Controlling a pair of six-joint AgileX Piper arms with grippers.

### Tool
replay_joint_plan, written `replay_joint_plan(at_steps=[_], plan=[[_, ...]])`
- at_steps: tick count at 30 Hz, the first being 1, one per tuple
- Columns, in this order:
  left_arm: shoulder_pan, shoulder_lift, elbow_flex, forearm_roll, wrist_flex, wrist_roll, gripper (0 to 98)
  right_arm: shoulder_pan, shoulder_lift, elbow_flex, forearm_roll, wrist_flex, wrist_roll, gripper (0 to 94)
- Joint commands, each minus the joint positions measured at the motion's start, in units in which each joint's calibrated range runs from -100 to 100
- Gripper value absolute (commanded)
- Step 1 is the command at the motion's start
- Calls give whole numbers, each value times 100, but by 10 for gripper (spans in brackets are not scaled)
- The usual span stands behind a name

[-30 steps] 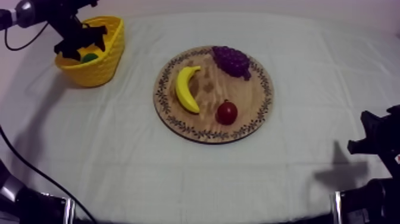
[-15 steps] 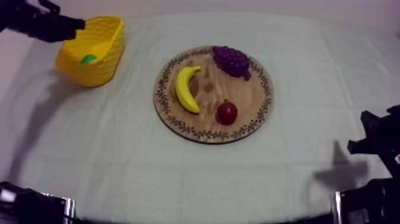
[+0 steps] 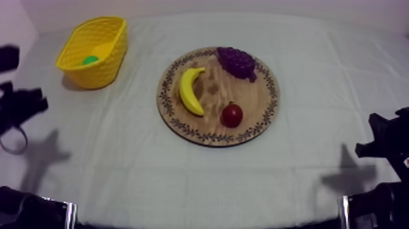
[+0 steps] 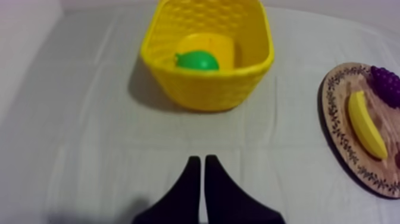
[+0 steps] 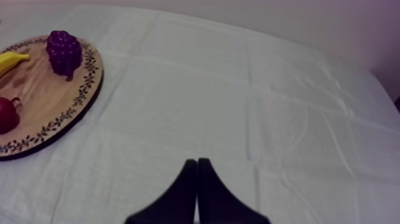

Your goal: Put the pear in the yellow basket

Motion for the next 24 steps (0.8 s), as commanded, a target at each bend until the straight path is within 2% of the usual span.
replay_joint_plan(at_steps=[1,4,9,11,14,18,24], plan=[[-49,-2234,1148,6,307,60,0,-1,-2,4,0,-3,2,3],[-130,-2897,1472,25,646,110,0,-1,-2,4,0,-3,0,3],[-160,-3475,1669,93,793,-187,0,-1,-2,4,0,-3,0,3],[-114,-3545,1752,118,617,-80,0,-1,-2,4,0,-3,1,3],[-68,-3589,1929,264,10,213,0,-1,-2,4,0,-3,-1,3],[-47,-3607,2001,354,-195,629,0,-1,-2,4,0,-3,-1,3],[-41,-3612,2021,379,-250,582,0,-1,-2,4,0,-3,-1,3]])
